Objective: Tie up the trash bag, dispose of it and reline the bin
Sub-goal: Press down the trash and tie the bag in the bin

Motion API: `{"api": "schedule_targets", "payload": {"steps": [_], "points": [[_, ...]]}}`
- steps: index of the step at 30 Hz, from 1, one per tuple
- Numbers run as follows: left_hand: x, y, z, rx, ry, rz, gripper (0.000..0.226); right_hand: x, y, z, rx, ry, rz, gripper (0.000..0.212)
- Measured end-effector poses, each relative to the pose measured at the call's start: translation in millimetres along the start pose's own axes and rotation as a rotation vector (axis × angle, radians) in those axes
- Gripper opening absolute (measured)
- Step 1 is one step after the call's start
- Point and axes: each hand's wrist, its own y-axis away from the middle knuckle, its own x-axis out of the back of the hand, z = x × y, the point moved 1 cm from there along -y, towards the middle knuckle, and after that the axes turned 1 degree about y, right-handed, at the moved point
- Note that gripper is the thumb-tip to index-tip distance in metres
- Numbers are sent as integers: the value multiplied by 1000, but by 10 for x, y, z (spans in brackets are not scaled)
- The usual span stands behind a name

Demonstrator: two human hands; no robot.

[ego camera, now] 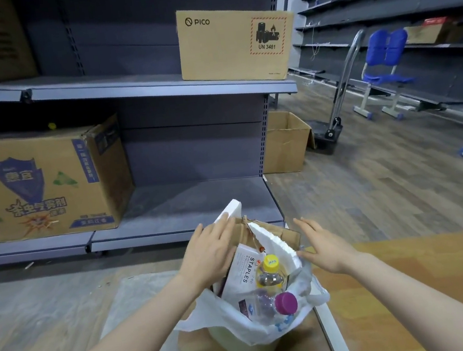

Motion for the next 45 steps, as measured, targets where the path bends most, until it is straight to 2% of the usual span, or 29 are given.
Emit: {"api": "schedule_targets", "payload": {"steps": [3,6,8,12,15,18,24,30,33,35,37,39,40,41,43,45], "points": [[-122,-72,61,-147,-12,24,36,-24,22,-1,3,18,3,75],[-167,-48,65,-165,-31,79,40,-57,31,14,7,26,-4,74],[-171,-28,22,-91,-40,90,57,-85,32,23,6,23,-13,74],[-226,-45,-98,39,-134,9,78,-108,6,30,19,48,-19,73],[-310,-50,-101,23,-18,-20,95,-121,-23,12,54,75,-9,68],[-326,-35,-5,44,115,-3,98,-162,-51,-23,110,99,-1,61],[-448,95,28,61,258,33,92,-232,-91,-11,95,131,-19,52],[-439,172,-69,85,312,-92,48,-266,-39,18,23,202,-27,47],[-352,187,-74,103,165,-118,46,-233,16,-16,10,253,-20,51],[-260,208,-5,100,53,-53,58,-204,51,-47,12,225,1,54],[-196,293,182,-42,153,43,74,-187,75,-55,3,195,28,53],[-112,368,455,-259,326,23,89,-178,96,-49,-6,184,36,54],[-77,394,594,-355,330,16,90,-172,105,-48,-9,179,36,56],[-73,417,704,-423,302,2,83,-164,115,-46,-11,174,35,57],[-99,397,793,-465,287,-10,49,-151,135,-53,-7,164,39,58],[-67,288,716,-366,369,5,27,-144,153,-54,9,166,43,58]]}}
